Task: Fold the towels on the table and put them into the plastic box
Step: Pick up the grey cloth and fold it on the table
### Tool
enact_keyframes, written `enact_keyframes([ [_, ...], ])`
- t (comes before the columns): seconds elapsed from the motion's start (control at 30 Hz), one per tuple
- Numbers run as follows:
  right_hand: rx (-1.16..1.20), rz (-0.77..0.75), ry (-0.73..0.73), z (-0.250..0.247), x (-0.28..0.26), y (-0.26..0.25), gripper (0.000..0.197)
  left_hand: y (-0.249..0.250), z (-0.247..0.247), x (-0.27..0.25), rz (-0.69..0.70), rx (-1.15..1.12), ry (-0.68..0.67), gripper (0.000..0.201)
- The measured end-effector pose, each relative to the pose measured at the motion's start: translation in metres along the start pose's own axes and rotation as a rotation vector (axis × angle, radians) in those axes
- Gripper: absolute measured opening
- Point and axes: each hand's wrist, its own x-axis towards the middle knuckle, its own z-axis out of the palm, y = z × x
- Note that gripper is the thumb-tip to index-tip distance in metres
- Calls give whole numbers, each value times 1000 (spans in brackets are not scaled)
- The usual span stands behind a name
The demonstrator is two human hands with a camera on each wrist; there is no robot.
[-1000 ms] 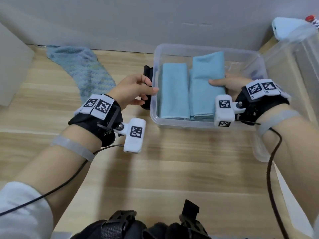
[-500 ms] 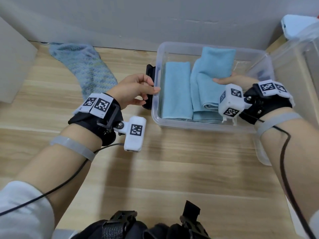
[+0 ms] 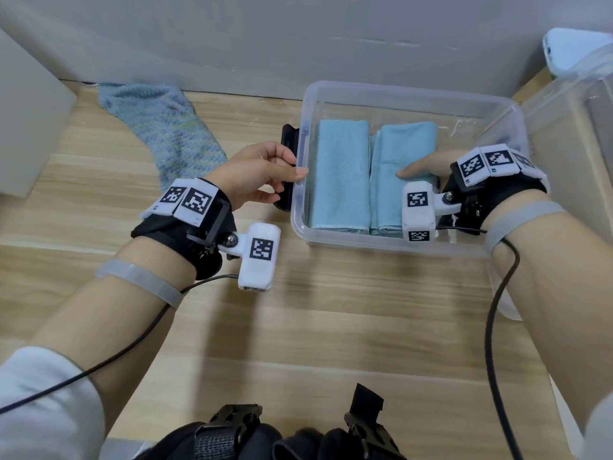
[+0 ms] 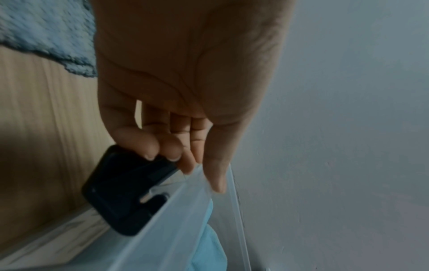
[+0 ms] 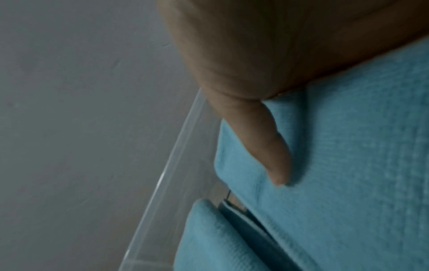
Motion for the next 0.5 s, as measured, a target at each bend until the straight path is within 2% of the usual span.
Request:
enact_keyframes([
  [0.03, 12, 2, 69, 0, 1, -2, 108, 0, 0, 0, 1, 1, 0, 22],
  [0.07, 29, -22, 156, 2, -4, -5, 120, 0, 1, 0, 2, 2, 0, 22],
  [0.1, 19, -35, 243, 6, -10, -9, 119, 0, 1, -1, 4, 2, 2, 22],
  [0.17, 29, -62, 332, 10, -21, -16, 108, -2, 1, -2, 12, -3, 14, 22],
  [0.27, 73, -142, 328, 19, -37, -30, 98, -4, 1, -3, 42, -15, 40, 22],
  [0.37, 162, -324, 286, 44, -68, -55, 89, -10, -2, -6, 102, -20, 64, 22],
  [0.43, 295, -460, 253, 69, -93, -75, 71, -16, -11, -10, 146, -27, 67, 21],
  [0.5, 456, -574, 147, 100, -116, -95, 44, -28, -29, -14, 165, -18, 76, 18],
])
